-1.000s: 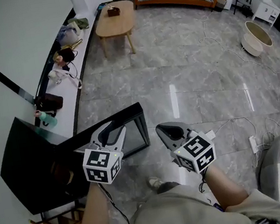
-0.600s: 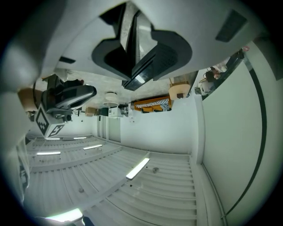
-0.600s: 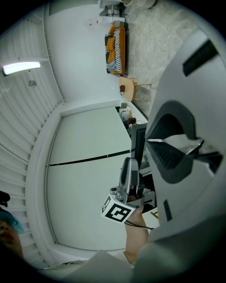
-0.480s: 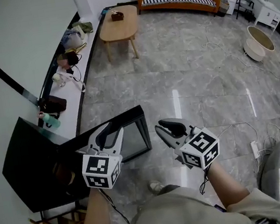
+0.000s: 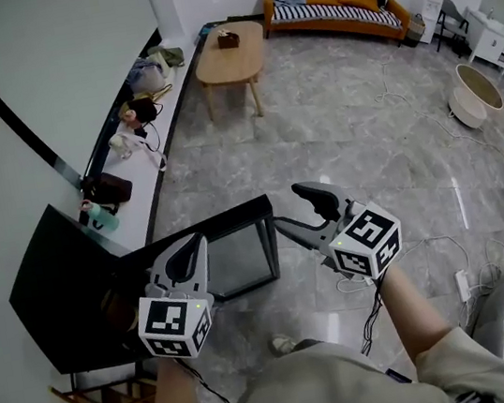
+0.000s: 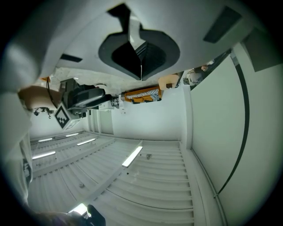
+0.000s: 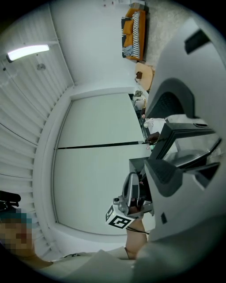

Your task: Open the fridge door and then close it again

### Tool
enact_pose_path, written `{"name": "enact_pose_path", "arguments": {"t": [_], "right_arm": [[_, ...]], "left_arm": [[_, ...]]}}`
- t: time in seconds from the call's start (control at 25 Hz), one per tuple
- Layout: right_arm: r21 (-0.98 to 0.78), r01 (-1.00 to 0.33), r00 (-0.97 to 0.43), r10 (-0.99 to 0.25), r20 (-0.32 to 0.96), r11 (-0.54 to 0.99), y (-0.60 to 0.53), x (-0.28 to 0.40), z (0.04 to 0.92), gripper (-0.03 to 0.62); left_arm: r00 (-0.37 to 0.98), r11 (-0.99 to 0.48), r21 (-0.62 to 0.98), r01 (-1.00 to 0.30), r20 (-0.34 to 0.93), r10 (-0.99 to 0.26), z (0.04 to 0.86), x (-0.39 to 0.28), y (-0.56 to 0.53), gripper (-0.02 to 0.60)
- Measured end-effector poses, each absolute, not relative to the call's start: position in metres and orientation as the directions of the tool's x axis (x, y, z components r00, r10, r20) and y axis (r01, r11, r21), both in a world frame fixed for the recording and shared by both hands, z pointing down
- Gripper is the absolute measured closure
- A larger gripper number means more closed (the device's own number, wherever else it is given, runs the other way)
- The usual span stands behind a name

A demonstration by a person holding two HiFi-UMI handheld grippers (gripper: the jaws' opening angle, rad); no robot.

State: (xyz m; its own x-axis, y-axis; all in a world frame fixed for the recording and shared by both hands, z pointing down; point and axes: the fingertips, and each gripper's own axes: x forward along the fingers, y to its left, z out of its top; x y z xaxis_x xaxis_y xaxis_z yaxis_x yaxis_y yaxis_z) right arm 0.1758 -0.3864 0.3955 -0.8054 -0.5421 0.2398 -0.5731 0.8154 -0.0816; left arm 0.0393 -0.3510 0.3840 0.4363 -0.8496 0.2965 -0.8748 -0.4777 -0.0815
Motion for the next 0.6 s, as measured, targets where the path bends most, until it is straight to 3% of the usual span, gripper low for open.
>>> {"name": "enact_pose_path", "arguments": {"t": [0.36,0.6], "right_arm": [[-0.204,-0.483,-0.872,-0.445,0.204,0.852,-0.406,0.162,0.402,0.310],[-0.167,-0.419,-0.888,-0.364,0.280,0.893,-0.418,0.148,0.439,0.301]], "left_arm": [[0.459,-0.501,-0.069,-0.862,0.312,-0.832,0.387,0.039,-0.336,0.574],[0.476,-0.519,-0.055,-0.853,0.325,-0.817,0.396,0.044,-0.332,0.574]]}}
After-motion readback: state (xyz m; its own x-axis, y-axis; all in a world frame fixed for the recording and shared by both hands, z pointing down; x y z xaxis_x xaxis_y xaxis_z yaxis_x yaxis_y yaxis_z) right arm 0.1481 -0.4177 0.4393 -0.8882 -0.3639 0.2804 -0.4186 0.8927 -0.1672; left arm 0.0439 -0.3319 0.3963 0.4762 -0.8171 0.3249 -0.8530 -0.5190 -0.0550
